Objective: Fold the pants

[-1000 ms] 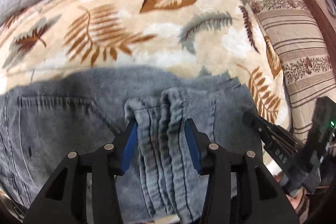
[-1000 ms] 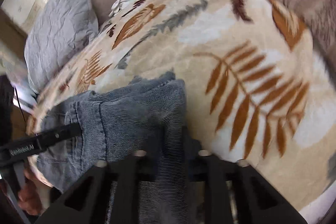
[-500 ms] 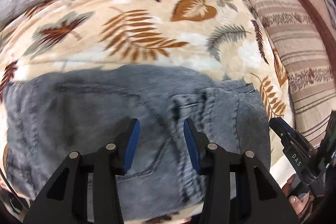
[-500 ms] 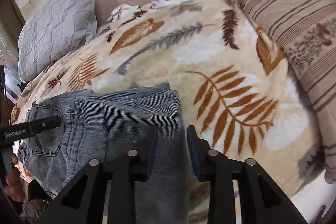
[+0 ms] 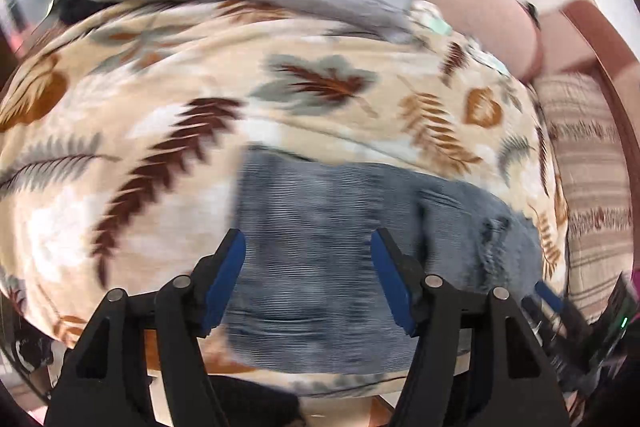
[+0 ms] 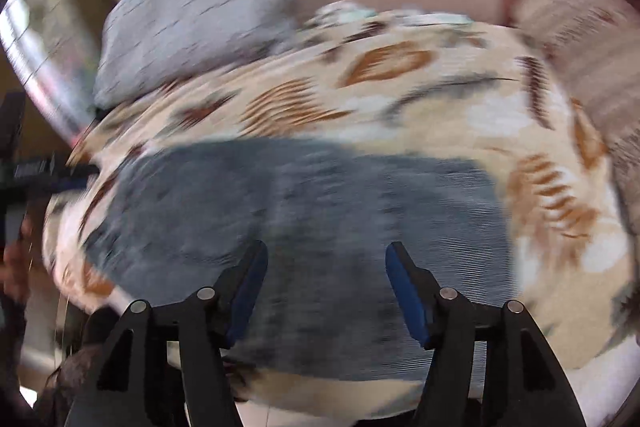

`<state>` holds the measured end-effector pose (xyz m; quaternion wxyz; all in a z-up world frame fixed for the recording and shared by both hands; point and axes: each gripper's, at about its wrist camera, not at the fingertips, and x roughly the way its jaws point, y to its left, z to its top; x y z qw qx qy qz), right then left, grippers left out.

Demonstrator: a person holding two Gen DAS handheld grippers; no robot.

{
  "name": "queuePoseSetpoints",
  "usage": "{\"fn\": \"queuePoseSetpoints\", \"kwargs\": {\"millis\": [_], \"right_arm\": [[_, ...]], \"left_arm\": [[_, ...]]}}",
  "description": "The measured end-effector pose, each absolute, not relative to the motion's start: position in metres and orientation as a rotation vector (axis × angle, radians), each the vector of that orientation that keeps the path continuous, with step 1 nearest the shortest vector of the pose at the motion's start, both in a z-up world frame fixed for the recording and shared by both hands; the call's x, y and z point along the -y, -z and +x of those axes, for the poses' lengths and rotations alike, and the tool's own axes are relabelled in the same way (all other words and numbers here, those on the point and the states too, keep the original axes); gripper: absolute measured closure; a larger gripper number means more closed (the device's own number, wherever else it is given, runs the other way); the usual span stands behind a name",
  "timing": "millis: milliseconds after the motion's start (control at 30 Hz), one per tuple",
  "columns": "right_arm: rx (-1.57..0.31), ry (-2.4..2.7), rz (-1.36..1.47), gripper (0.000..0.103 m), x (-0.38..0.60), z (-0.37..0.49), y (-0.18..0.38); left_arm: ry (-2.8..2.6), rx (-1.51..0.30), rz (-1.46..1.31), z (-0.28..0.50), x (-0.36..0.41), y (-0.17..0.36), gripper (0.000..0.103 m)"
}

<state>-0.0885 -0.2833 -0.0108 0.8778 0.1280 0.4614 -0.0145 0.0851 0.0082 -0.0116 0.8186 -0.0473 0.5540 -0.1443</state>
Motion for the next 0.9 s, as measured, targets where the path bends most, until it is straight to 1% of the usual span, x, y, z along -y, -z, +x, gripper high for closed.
{"fn": "queuePoseSetpoints", "kwargs": {"millis": [67,267,433,600,667,767,800,867,900], "right_arm": [[-0.991,-0.045,0.209,0.040,0.246,-0.079,0.015],[-1.030,-0.227,0.046,0.040,0.142,-0.057,0.020],[-1.017,-0.296,-0.115,0.039,0.073,-0.047,0.025],[-1.022,-0.317,-0.250,0.039,0.027,-0.042,0.041],[-1.029,-0.297,-0.319,0.039,0.014,-0.039,0.052],[-1.014,-0.275,-0.378,0.032,0.005,-0.038,0.060],[-1.005,-0.266,-0.396,0.032,0.002,-0.038,0.062],[-0.973,-0.219,-0.468,0.032,-0.005,-0.037,0.068],[-0.956,-0.203,-0.498,0.033,-0.009,-0.037,0.069]], "left_arm": [[0.308,-1.224,-0.144,0.096,-0.032,0.023,0.039],[0.336,-1.309,-0.291,0.119,-0.069,0.051,0.039],[0.398,-1.388,-0.348,0.146,-0.068,0.073,0.039],[0.480,-1.444,-0.377,0.166,-0.058,0.085,0.039],[0.513,-1.466,-0.348,0.174,-0.048,0.089,0.036],[0.527,-1.486,-0.300,0.185,-0.032,0.095,0.026],[0.543,-1.485,-0.301,0.187,-0.028,0.095,0.022],[0.592,-1.490,-0.314,0.189,-0.022,0.094,0.022],[0.638,-1.506,-0.328,0.188,-0.017,0.095,0.024]]}}
